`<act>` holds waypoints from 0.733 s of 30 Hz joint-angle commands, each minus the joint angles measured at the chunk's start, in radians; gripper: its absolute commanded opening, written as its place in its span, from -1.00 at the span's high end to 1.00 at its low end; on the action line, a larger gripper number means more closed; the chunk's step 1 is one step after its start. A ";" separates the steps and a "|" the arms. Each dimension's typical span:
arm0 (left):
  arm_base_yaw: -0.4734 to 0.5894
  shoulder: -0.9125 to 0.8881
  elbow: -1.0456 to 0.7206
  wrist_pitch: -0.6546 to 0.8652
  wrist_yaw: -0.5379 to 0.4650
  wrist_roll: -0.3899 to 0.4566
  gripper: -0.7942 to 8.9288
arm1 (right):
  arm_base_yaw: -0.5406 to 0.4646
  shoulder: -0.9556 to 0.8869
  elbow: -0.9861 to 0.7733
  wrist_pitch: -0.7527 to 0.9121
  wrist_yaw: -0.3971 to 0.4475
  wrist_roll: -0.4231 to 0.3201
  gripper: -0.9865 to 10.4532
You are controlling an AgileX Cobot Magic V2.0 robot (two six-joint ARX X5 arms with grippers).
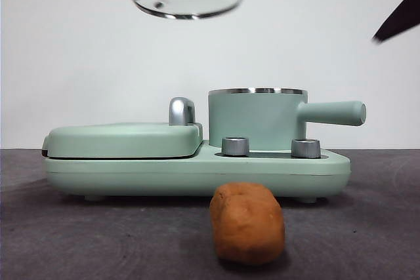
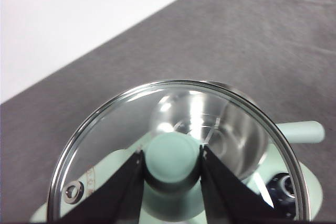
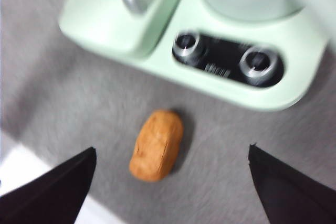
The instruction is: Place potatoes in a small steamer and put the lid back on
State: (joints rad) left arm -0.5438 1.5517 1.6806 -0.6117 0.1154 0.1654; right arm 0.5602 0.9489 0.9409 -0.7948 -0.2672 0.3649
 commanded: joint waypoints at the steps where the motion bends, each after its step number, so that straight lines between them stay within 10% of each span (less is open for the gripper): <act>1: 0.030 -0.032 0.033 0.016 0.005 0.005 0.81 | 0.114 0.089 0.023 0.009 0.063 0.073 0.01; 10: 0.134 -0.074 0.033 -0.029 0.005 0.002 0.81 | 0.322 0.367 0.023 0.090 0.196 0.134 0.01; 22: 0.171 -0.074 0.033 -0.032 0.005 0.003 0.81 | 0.360 0.634 0.023 0.234 0.235 0.130 0.02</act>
State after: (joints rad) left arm -0.3721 1.4834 1.6806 -0.6701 0.1146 0.1654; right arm 0.9089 1.5688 0.9428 -0.5652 -0.0330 0.4873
